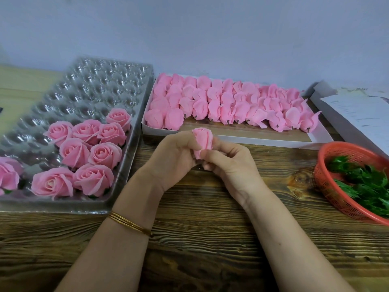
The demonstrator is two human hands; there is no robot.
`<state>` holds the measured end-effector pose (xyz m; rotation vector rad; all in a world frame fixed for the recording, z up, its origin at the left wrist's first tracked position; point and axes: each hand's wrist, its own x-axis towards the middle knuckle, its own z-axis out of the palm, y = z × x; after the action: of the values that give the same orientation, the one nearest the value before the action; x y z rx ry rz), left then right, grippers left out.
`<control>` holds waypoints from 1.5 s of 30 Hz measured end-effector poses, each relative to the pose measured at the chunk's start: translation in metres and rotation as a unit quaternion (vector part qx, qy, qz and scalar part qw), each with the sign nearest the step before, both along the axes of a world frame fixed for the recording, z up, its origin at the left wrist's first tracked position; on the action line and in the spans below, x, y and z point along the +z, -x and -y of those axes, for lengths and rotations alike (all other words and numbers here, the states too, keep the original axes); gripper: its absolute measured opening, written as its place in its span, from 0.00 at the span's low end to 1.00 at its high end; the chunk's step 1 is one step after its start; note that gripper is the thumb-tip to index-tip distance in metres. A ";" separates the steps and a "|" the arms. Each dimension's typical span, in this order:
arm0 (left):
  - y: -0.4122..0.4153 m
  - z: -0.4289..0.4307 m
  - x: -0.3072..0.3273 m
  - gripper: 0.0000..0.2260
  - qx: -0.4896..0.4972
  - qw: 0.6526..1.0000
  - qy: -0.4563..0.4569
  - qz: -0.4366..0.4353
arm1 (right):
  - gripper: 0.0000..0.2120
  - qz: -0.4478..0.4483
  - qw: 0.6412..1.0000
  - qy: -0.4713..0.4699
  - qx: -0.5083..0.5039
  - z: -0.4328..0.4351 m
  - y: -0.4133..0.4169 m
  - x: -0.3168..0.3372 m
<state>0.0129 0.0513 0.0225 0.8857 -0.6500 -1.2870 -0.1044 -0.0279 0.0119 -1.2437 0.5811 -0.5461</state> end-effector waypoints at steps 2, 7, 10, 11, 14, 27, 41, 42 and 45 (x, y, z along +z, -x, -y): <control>0.000 0.001 0.000 0.17 0.003 0.999 -0.010 0.038 | 0.09 0.005 1.000 -0.014 0.015 0.001 0.000 0.001; -0.001 -0.002 -0.003 0.04 0.020 0.996 -0.022 0.087 | 0.08 0.025 0.996 -0.070 0.058 0.003 0.003 0.003; 0.000 -0.002 -0.004 0.06 0.028 0.995 -0.036 0.083 | 0.06 0.030 0.992 -0.103 0.073 0.004 0.003 0.003; 0.001 -0.001 -0.004 0.07 0.038 0.996 -0.041 0.075 | 0.05 0.031 0.991 -0.107 0.074 0.005 0.004 0.003; 0.003 0.002 -0.006 0.10 0.068 0.995 -0.057 0.050 | 0.03 0.022 0.995 -0.079 0.059 0.003 0.003 0.002; 0.002 0.003 -0.005 0.12 0.058 0.997 -0.044 0.034 | 0.04 -0.032 0.996 0.088 -0.004 -0.003 0.002 -0.002; 0.004 0.001 -0.003 0.08 0.053 0.997 -0.040 0.032 | 0.04 -0.025 0.998 0.037 0.036 0.000 0.001 -0.005; 0.004 0.002 -0.004 0.09 0.057 0.997 -0.042 0.032 | 0.04 -0.028 0.998 0.043 0.029 0.000 0.001 -0.005; 0.003 0.003 -0.007 0.11 0.062 0.996 -0.044 0.036 | 0.06 -0.038 0.996 0.085 -0.004 -0.003 0.000 -0.006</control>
<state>0.0098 0.0481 0.0160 1.0319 -0.5886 -1.1843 -0.1046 -0.0249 0.0058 -1.4283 0.6138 -0.5658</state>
